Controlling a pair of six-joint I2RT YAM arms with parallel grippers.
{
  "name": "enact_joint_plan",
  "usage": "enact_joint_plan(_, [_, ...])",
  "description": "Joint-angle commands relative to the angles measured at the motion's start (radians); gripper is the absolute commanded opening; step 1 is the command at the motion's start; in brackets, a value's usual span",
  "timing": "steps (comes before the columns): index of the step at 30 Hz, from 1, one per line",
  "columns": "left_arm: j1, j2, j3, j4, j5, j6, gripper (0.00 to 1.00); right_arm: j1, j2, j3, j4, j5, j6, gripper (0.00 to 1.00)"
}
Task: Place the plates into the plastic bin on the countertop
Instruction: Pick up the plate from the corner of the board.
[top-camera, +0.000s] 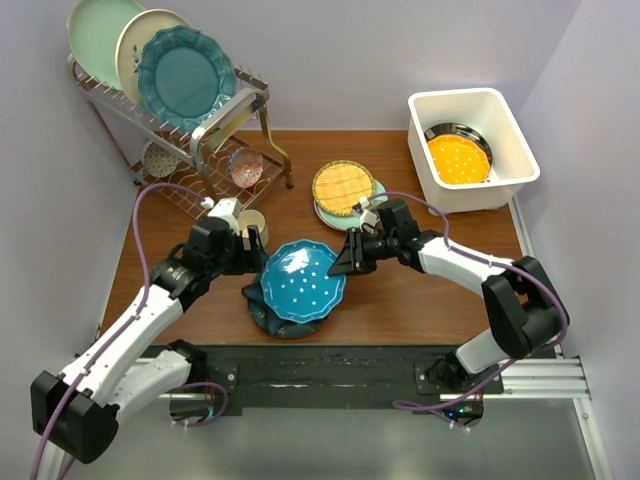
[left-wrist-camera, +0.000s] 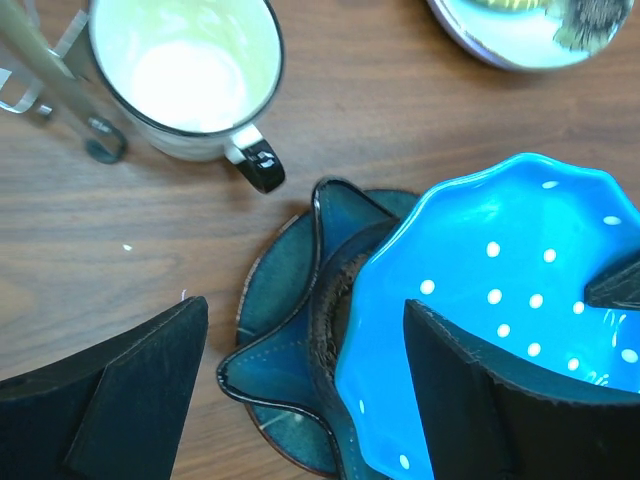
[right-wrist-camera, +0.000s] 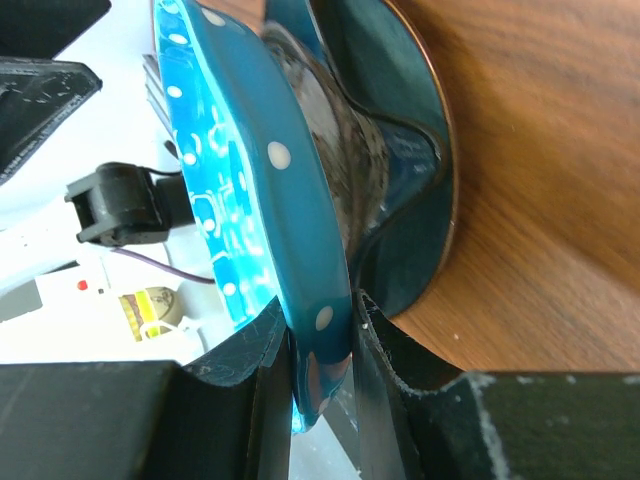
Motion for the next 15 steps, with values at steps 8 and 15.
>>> enact_joint_plan(8, [0.014,-0.074,0.035,0.016,-0.106,0.033,0.86,-0.05,0.035,0.174,0.077,-0.083,0.062,0.0])
enact_joint_plan(15, [0.015,-0.062,0.034,0.022,-0.104,0.039,0.86,-0.124,0.072,0.241,0.071,-0.088,0.069,0.0])
